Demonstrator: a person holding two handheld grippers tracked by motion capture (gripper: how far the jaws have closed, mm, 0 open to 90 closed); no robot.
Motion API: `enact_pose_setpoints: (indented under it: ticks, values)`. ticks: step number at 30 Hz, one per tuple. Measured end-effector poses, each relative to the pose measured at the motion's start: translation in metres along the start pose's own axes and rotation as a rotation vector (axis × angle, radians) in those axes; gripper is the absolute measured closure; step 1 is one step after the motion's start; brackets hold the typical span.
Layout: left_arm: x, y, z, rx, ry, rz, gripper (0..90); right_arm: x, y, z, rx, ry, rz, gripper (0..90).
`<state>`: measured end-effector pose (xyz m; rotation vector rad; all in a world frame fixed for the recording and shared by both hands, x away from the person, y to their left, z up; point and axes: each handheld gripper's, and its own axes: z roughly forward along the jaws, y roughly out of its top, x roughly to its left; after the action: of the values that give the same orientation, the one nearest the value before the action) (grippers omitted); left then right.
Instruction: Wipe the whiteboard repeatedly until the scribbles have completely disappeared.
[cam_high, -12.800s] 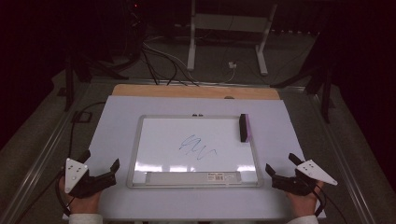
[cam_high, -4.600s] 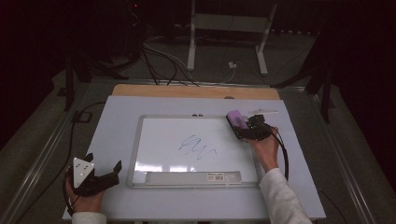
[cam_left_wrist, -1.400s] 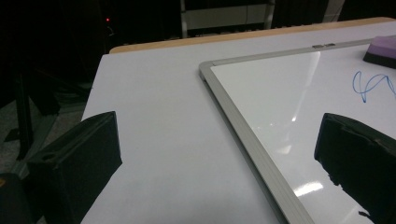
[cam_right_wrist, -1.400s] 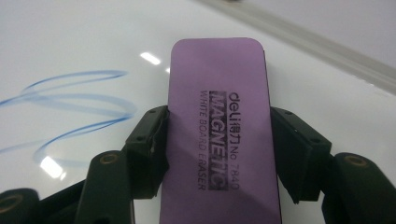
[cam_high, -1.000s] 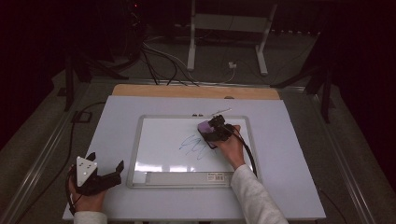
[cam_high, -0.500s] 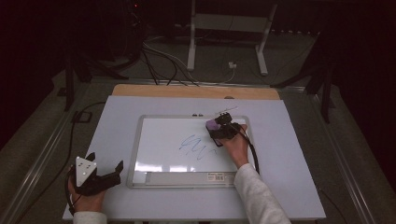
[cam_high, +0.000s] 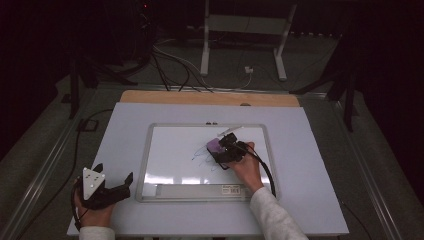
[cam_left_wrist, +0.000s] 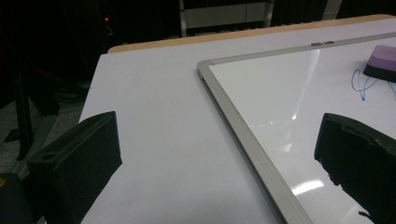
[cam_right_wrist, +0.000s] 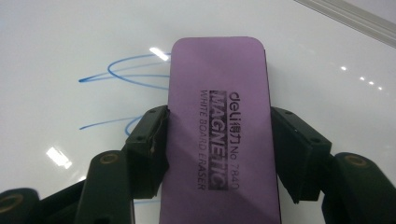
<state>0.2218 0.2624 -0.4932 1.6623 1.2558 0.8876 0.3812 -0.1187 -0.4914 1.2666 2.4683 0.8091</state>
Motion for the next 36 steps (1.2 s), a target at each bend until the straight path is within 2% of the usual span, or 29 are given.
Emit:
enact_pose_setpoints:
  ticks: [5, 6, 8, 12, 17, 19, 21, 25, 27, 28, 30, 33, 34, 36]
  values:
    - [0.001, 0.0, 0.0, -0.001, 0.001, -0.004, 1.2, -0.025, -0.004, -0.003, -0.014, -0.094, 0.093, 41.3]
    - [0.001, 0.0, 0.0, -0.001, 0.0, -0.004, 1.2, -0.03, -0.006, -0.004, -0.018, -0.094, 0.12, 41.3]
    - [0.001, 0.0, 0.0, -0.002, -0.001, -0.004, 1.2, -0.031, -0.009, -0.005, -0.022, -0.1, 0.133, 41.3]
    - [0.0, 0.0, 0.001, 0.001, -0.001, 0.0, 1.2, -0.019, -0.013, -0.008, -0.022, -0.08, 0.107, 41.3]
    - [0.0, 0.0, 0.0, 0.002, -0.001, 0.001, 1.2, 0.005, -0.02, -0.013, -0.024, -0.038, 0.022, 41.3]
    - [0.0, 0.0, 0.0, 0.0, 0.0, -0.002, 1.2, 0.005, -0.022, -0.014, -0.026, -0.04, 0.013, 41.3]
    - [0.001, 0.0, -0.001, -0.002, 0.002, -0.005, 1.2, -0.001, -0.022, -0.014, -0.029, -0.045, 0.031, 41.3]
    - [0.001, 0.0, -0.001, -0.003, 0.002, -0.008, 1.2, -0.023, -0.022, -0.014, -0.035, -0.142, 0.082, 41.3]
    - [0.001, 0.0, 0.0, -0.002, 0.001, -0.006, 1.2, -0.032, -0.023, -0.014, -0.038, -0.127, 0.135, 41.3]
    - [0.001, 0.0, 0.0, -0.002, 0.0, -0.007, 1.2, -0.033, -0.024, -0.015, -0.038, -0.125, 0.143, 41.3]
    - [0.001, -0.001, 0.0, 0.002, 0.0, -0.004, 1.2, -0.027, -0.024, -0.016, -0.031, -0.13, 0.119, 41.4]
    - [0.0, 0.0, 0.001, 0.002, -0.001, -0.004, 1.2, -0.012, -0.026, -0.017, -0.028, -0.092, 0.078, 41.3]
    - [0.0, 0.0, 0.001, 0.002, 0.0, -0.003, 1.2, -0.006, -0.027, -0.017, -0.027, -0.066, 0.074, 41.4]
    - [0.0, 0.0, 0.001, 0.001, 0.0, -0.003, 1.2, 0.005, -0.028, -0.018, -0.026, -0.052, 0.042, 41.4]
